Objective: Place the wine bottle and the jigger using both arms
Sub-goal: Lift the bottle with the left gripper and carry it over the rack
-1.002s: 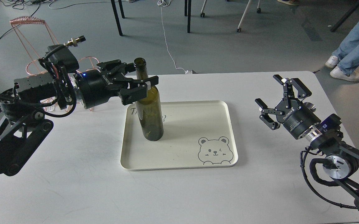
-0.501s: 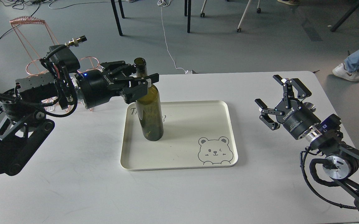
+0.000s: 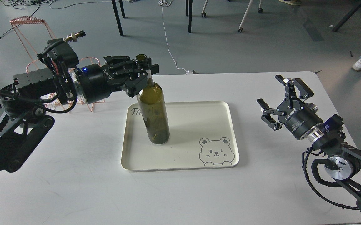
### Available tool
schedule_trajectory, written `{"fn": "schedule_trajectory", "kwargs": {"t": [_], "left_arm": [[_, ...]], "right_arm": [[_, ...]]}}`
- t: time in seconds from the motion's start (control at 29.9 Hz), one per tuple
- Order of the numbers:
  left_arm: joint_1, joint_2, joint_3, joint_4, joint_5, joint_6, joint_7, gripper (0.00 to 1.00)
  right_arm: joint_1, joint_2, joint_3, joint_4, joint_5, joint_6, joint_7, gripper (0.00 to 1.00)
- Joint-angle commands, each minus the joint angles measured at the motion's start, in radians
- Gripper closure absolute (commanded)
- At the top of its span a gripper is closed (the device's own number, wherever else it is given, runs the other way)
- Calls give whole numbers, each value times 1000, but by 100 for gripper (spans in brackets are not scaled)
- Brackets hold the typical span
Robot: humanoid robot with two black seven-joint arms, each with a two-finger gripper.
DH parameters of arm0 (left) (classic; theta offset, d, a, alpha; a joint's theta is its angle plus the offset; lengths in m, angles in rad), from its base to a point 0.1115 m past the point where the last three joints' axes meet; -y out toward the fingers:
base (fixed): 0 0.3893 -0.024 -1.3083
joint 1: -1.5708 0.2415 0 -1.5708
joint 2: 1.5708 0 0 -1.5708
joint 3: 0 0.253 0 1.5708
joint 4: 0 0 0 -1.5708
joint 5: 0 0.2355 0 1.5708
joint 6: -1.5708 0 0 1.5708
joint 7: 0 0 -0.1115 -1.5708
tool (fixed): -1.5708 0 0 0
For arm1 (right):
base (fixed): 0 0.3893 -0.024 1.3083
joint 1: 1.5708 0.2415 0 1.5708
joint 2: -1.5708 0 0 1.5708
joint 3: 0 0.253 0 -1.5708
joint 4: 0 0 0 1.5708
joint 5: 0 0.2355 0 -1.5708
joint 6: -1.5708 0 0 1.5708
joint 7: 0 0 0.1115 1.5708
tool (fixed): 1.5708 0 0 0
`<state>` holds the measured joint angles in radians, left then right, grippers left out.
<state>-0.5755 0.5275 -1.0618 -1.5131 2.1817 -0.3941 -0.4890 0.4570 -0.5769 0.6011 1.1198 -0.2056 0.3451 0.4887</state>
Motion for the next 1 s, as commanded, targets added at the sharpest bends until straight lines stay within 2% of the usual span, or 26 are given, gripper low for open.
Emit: {"fn": "schedule_trajectory", "kwargs": {"t": [0.0, 0.13, 0.37, 0.47, 0.73, 0.97], "left_arm": [[-76, 31, -1, -1, -37, -6, 0, 86], [-199, 97, 0, 20, -98, -20, 0, 85], [-389, 236, 2, 218, -226, -49, 0, 85], [-408, 259, 14, 319, -227, -43, 0, 85], [-411, 270, 115, 438, -226, 0, 0, 85], [-415, 281, 123, 530, -221, 29, 0, 85]], "right_arm": [[0, 0, 3, 2, 0, -3, 0, 2], [0, 0, 8, 0, 0, -3, 0, 2], [-1, 2, 8, 0, 0, -5, 0, 2], [-1, 2, 8, 0, -1, -3, 0, 2], [-1, 6, 8, 0, -20, -3, 0, 2], [-11, 6, 6, 0, -21, -3, 0, 2]]}}
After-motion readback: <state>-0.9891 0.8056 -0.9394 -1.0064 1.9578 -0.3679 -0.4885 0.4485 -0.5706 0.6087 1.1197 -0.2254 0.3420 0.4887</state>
